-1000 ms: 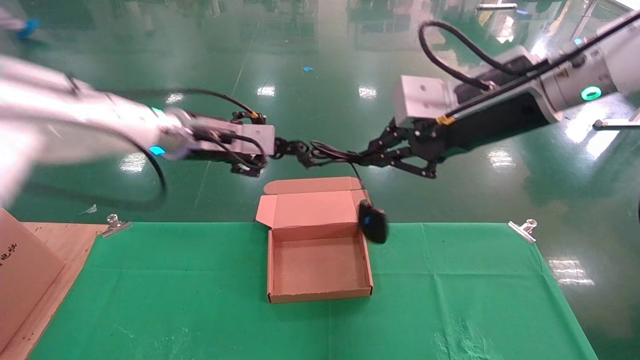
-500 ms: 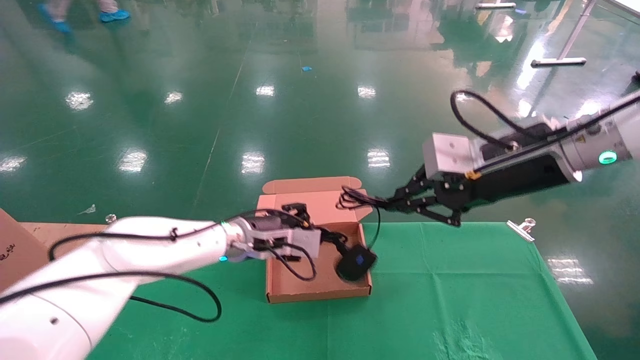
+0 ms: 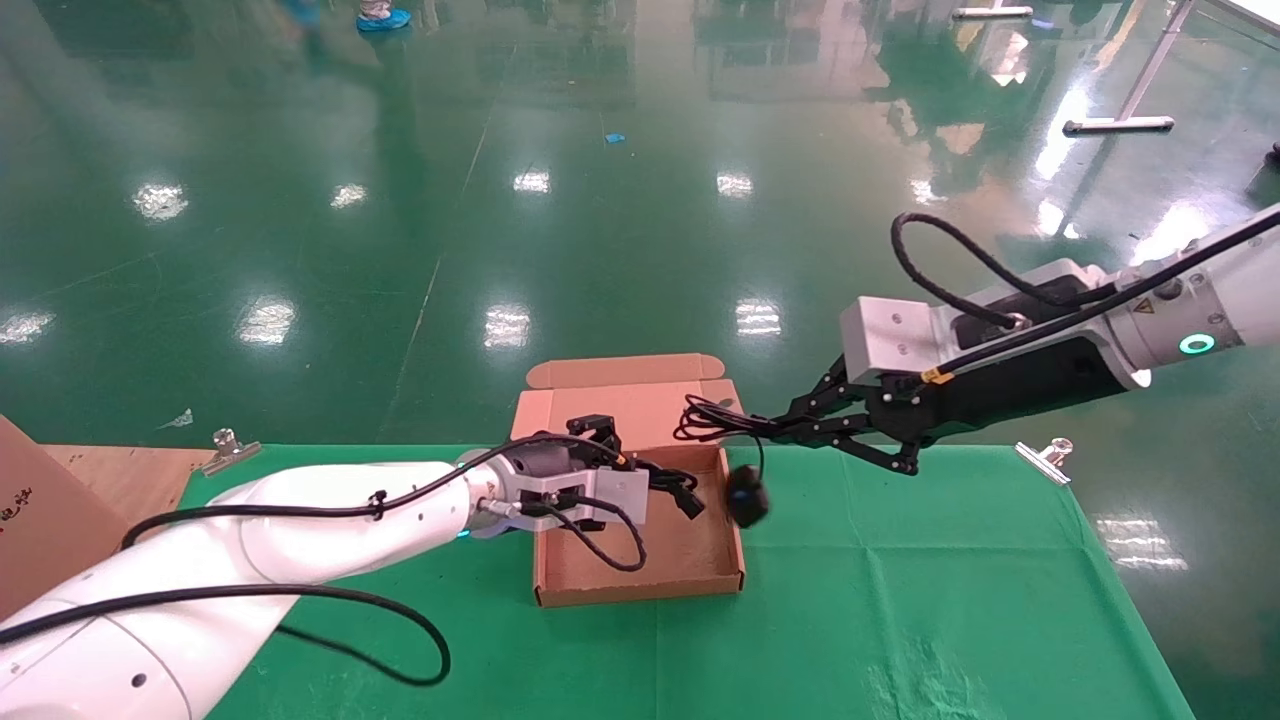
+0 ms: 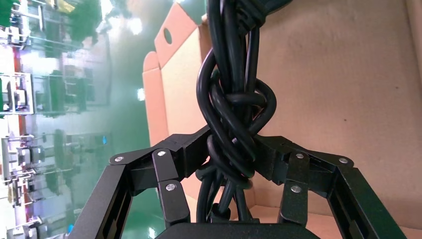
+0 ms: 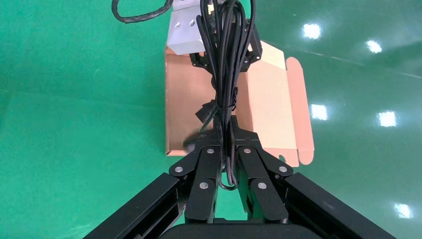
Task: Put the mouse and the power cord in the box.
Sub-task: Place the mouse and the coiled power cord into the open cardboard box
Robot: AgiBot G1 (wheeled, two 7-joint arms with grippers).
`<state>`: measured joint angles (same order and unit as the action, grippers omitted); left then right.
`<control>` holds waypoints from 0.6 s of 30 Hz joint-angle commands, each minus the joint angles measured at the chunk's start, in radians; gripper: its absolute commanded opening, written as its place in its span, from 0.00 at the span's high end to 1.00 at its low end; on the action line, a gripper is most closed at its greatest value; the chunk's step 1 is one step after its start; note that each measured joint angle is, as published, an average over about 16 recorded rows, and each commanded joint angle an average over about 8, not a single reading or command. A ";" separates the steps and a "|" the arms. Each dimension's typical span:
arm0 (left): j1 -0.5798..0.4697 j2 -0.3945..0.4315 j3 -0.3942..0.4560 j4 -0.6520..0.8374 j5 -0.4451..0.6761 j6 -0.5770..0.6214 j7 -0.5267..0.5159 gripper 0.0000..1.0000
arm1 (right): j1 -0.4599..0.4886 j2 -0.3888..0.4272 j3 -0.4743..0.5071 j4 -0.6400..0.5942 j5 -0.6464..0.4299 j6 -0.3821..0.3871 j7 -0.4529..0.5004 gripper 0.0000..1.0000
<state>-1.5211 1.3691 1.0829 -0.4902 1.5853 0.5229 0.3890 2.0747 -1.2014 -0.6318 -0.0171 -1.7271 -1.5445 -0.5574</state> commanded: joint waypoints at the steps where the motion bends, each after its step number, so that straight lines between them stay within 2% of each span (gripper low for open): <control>1: -0.004 0.000 0.021 -0.001 -0.012 -0.006 -0.009 0.00 | -0.003 -0.002 0.000 0.001 -0.001 0.000 0.001 1.00; 18: -0.025 -0.002 0.136 0.001 -0.104 -0.043 -0.025 0.00 | 0.010 -0.019 -0.006 0.003 -0.010 -0.022 0.015 1.00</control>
<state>-1.5490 1.3663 1.2199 -0.4915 1.4847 0.4840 0.3701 2.0845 -1.2231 -0.6375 -0.0137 -1.7369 -1.5657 -0.5417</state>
